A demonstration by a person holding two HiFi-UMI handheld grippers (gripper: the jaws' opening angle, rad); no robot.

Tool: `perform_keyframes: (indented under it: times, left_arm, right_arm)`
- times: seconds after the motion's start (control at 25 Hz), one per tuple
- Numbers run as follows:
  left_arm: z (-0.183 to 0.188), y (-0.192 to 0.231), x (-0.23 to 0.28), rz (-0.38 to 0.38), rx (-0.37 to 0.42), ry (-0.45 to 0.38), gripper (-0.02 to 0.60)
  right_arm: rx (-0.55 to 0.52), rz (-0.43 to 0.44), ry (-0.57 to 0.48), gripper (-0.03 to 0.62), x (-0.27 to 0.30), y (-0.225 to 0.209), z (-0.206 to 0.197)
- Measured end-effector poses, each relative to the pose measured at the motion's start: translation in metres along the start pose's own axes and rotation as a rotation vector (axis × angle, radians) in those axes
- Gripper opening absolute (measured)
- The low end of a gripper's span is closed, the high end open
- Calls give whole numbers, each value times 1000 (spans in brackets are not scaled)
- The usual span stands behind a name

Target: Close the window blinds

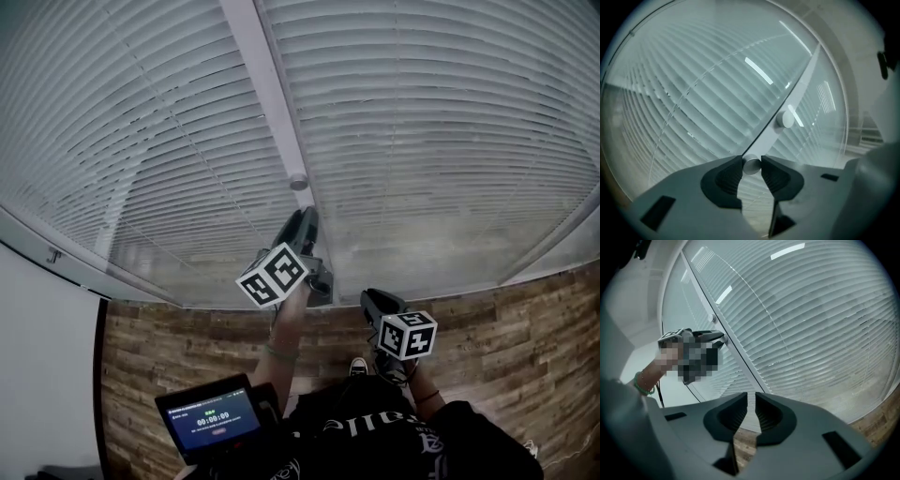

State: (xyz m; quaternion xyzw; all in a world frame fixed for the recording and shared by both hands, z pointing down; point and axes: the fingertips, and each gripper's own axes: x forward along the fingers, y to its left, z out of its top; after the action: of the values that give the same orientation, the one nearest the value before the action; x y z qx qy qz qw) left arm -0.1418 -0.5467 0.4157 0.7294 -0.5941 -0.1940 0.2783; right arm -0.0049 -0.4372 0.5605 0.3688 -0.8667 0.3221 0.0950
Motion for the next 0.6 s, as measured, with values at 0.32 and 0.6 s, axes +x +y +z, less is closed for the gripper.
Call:
perform_keyframes:
  times: [0.32,0.6]
  left_arm:
    - [1,4,2,-101,-386,-22,124]
    - [-5,5,-2,-196,-728,-36,124]
  right_arm:
    - [1,-6,11,65,3,1,-3]
    - [7,-16,15,65,-3,0,-13]
